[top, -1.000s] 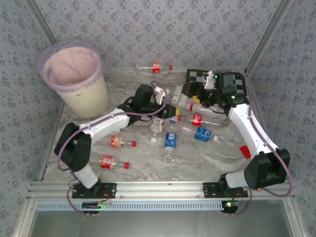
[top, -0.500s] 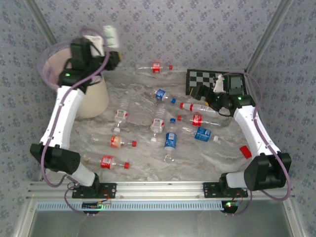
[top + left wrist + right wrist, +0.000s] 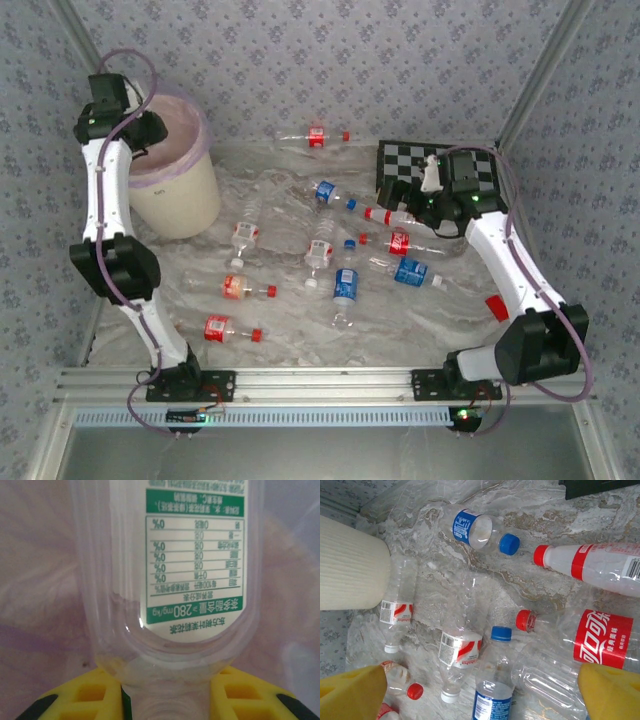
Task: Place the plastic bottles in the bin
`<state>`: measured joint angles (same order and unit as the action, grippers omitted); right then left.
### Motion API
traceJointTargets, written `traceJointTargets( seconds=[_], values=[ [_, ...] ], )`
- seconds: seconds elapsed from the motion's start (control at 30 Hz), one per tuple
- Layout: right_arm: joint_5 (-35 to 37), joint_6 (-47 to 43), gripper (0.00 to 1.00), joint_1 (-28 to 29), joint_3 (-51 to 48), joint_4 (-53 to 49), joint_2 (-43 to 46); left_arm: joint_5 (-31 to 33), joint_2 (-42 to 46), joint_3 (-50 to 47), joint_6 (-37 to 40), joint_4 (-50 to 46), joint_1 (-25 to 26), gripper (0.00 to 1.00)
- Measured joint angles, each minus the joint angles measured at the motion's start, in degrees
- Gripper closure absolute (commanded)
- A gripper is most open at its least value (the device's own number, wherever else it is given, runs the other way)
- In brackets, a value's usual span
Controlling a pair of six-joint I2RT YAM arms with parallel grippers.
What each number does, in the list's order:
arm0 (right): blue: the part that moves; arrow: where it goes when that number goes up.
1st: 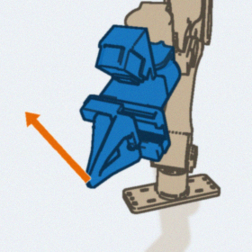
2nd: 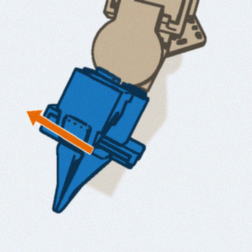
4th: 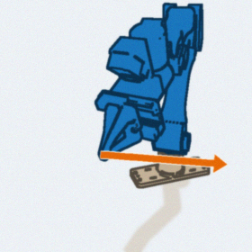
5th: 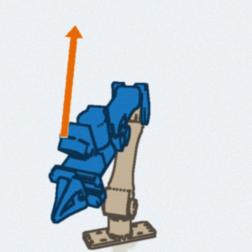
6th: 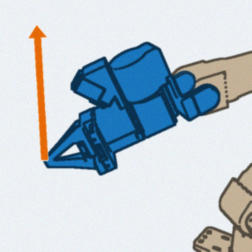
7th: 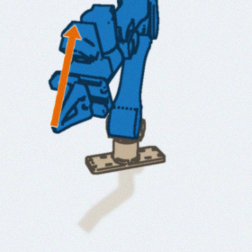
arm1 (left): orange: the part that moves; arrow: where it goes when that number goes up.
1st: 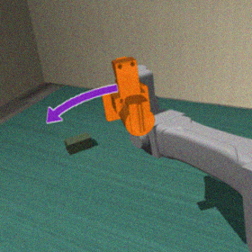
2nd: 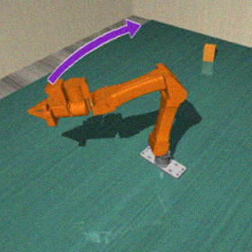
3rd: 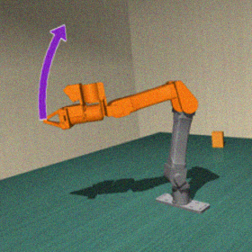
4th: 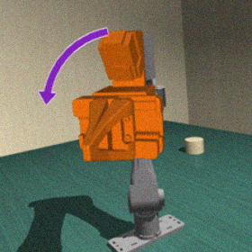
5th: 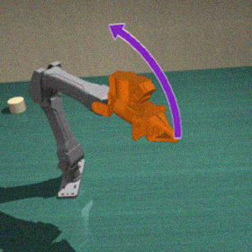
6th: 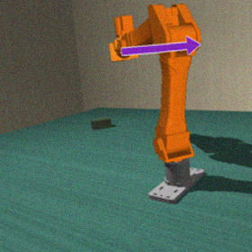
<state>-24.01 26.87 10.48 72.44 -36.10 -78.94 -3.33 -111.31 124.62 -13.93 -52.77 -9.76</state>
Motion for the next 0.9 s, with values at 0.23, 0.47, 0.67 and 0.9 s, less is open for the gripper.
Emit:
traceJointTargets(
  seconds=[0.23, 0.47, 0.67, 0.9],
  values=[
    [1.9, 6.3, 0.00, 1.0, 8.3, 9.9, -10.7, -0.5, -2.7, 0.2, 1.3, -4.9, 0.0, 0.68],
    [7.4, 20.9, 0.00, 2.0, 17.9, 19.8, -27.9, -0.4, -2.6, 0.2, 2.5, -5.9, 0.0, 0.28],
    [10.6, 31.1, 0.00, 3.8, 38.9, 21.0, -48.7, -0.2, -1.2, 0.4, 2.7, -7.6, 0.0, 0.08],
    [11.2, 40.1, 0.02, 5.3, 57.6, 24.9, -67.7, -0.2, 4.1, 1.7, 3.4, -9.5, 0.0, 0.04]
  ],
)
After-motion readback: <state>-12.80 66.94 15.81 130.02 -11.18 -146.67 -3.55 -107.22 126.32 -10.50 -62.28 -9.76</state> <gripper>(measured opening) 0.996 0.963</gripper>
